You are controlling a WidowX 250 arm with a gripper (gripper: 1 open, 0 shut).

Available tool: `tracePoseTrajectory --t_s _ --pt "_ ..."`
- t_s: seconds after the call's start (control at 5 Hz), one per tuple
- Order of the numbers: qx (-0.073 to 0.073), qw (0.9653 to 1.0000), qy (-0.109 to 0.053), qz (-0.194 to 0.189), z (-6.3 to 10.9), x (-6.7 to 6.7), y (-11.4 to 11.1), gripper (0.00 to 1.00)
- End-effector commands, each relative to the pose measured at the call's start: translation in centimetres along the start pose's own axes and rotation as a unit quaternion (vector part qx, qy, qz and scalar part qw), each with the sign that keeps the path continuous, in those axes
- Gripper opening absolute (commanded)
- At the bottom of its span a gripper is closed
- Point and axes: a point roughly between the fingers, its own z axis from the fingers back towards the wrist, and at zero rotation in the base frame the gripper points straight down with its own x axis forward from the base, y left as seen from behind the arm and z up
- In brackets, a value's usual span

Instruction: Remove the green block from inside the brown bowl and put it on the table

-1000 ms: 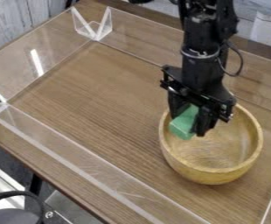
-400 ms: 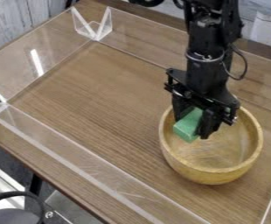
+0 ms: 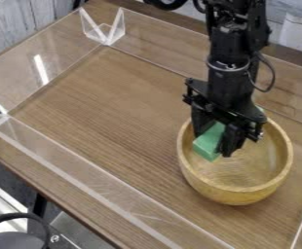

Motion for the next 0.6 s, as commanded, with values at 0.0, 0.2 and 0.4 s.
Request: tracePoseTrajectory --t_s 0.0,0.2,0.4 --pt "0.007 0.9989 -0.045 0.008 2.9 1.1 0.9 0.00" --pt "0.014 0.9983 -0.052 0.024 3.9 0.9 2.3 0.00" --pt "0.021 0.9967 -0.060 0.050 4.9 1.4 4.9 0.00"
